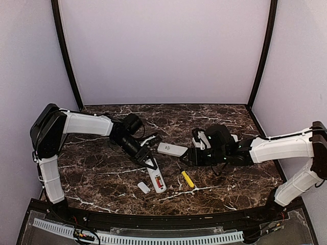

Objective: Unload the batteries from the remote control
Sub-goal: Place the remote control without the battery cover at the center of the board.

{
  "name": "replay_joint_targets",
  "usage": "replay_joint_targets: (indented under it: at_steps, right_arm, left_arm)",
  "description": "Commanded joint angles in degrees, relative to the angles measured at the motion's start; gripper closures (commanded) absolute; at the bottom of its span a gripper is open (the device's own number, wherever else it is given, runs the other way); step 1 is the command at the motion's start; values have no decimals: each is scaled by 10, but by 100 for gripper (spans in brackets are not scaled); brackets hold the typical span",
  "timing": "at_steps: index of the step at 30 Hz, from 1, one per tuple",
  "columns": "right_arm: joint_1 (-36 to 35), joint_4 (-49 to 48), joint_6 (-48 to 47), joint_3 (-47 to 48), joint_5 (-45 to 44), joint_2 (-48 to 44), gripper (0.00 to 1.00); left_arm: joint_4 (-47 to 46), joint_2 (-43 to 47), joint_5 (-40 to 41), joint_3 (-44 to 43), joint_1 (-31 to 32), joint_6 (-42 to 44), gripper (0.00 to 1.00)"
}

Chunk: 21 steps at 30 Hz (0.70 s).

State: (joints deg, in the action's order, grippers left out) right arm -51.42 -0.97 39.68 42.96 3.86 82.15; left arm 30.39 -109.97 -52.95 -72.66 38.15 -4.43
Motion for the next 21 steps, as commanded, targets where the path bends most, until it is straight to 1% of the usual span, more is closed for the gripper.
replay_joint_targets:
  at_steps: [1, 5, 6, 8, 17, 21]
  right_arm:
    - [4, -24, 4, -9, 5, 4, 35]
    - [4, -37, 4, 0, 9, 19, 35]
    - [4, -39, 5, 1, 10, 22, 35]
    - [4, -42, 6, 2, 12, 28, 35]
    - [3, -18, -3, 3, 4, 26, 35]
    - [2, -5, -4, 5, -3, 28, 34]
  left_arm:
    - [30, -4, 27, -12, 3, 21, 81]
    - [33, -12, 56, -13, 5, 22, 69]
    - [32, -12, 68, -13, 5, 20, 65]
    - [30, -12, 91, -13, 6, 19, 60]
    - [9, 6, 183, -8, 12, 4, 44]
    - [6, 22, 272, -4, 13, -3, 38]
